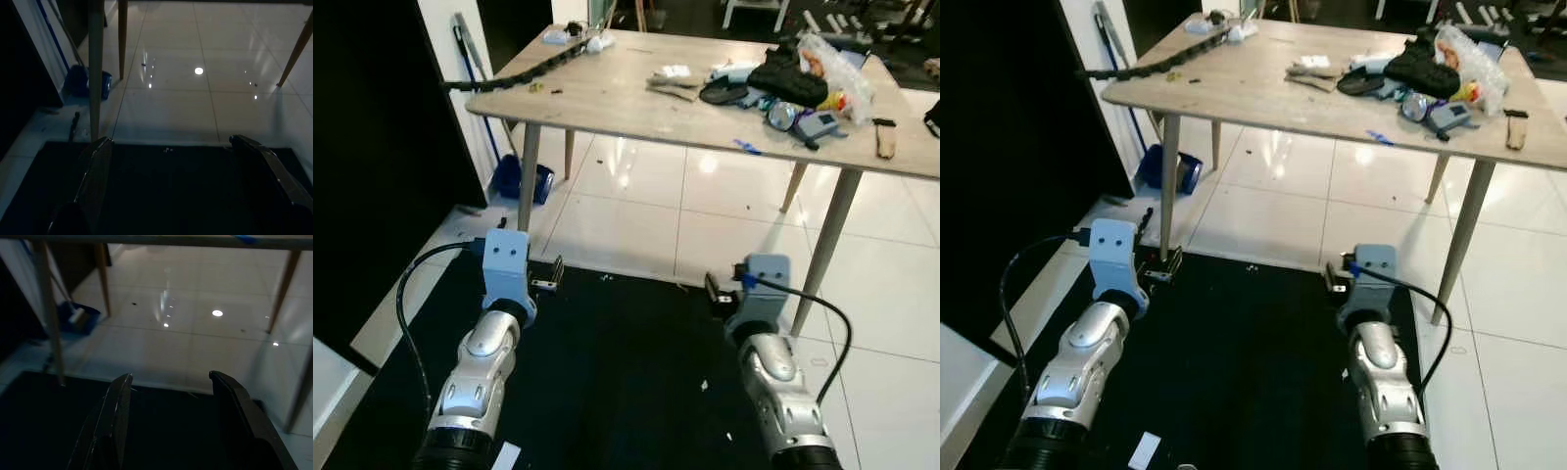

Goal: Picking trash to rubbish bin

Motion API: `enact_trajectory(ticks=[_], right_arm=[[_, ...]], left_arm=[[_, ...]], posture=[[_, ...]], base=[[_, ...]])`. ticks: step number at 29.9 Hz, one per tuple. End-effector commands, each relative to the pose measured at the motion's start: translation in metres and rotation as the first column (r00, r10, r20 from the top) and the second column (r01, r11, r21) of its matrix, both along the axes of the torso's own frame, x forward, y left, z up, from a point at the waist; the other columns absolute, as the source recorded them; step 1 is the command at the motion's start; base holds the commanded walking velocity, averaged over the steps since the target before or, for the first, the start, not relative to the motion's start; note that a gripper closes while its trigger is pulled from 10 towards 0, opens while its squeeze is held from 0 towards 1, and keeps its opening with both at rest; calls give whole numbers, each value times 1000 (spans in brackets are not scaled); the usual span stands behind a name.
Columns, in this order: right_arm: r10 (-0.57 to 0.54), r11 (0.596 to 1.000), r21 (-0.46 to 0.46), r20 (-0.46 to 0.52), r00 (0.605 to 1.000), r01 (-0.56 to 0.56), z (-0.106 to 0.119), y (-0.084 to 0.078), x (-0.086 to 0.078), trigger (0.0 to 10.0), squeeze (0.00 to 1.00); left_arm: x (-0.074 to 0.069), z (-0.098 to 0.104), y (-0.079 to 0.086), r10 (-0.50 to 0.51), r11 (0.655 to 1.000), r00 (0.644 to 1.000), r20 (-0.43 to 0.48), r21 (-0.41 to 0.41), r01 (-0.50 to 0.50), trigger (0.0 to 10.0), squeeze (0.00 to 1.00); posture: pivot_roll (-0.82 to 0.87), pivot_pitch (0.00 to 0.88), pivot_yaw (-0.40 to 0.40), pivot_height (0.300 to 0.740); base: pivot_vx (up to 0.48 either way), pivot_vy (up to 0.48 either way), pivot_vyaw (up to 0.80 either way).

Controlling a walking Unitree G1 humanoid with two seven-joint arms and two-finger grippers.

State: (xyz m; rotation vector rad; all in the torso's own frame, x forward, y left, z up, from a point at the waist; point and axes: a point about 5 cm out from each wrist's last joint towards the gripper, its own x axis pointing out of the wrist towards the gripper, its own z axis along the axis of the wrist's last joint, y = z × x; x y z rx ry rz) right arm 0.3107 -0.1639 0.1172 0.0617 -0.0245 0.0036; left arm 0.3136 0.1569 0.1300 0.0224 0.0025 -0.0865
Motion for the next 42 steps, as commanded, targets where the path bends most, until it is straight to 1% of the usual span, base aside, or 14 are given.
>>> enact_trajectory(ticks=[1,4,12,15,21,22,25,33,38,42], right_arm=[[33,999,-18,72,997,-32,15,2,4,10000,0],[35,999,-40,114,993,-31,23,-1,8,10000,0],[43,998,-54,148,988,-36,30,-5,12,10000,0],[51,996,-75,185,981,-37,37,-5,10,10000,0],[24,996,-84,195,980,-8,37,-8,7,10000,0],[0,996,-86,202,979,18,35,-13,4,10000,0],[-17,996,-83,204,979,35,35,-16,2,10000,0],[-18,996,-86,226,974,38,40,-19,2,10000,0],[-31,995,-86,266,963,56,48,-22,2,10000,0],[-40,994,-85,276,960,66,52,-23,3,10000,0]], left_arm=[[-2,-3,5,13,1000,1000,-19,19,-12,10000,0],[-1,0,3,3,1000,1000,-12,12,-3,10000,0],[3,11,4,17,1000,1000,24,0,-17,10000,0],[4,18,3,36,999,997,61,-3,-36,10000,0],[5,21,1,32,999,997,75,1,-32,10000,0],[4,21,2,40,999,996,81,-1,-40,10000,0],[5,23,1,34,999,996,87,-2,-34,10000,0],[6,26,-1,24,1000,995,98,5,-24,10000,0],[7,27,-2,21,1000,995,98,8,-22,10000,0],[8,28,-3,16,1000,995,103,7,-17,10000,0]], posture=[[21,136,16,740],[17,149,13,740],[22,147,14,740],[19,149,10,740],[4,147,9,740],[1,141,19,740],[-4,140,19,740],[-4,141,14,740],[-4,139,20,740],[0,138,12,740]], base=[[296,0,0],[294,0,0],[291,0,0],[291,0,0],[292,0,0],[289,0,0],[292,0,0],[291,0,0],[292,0,0],[292,0,0]])
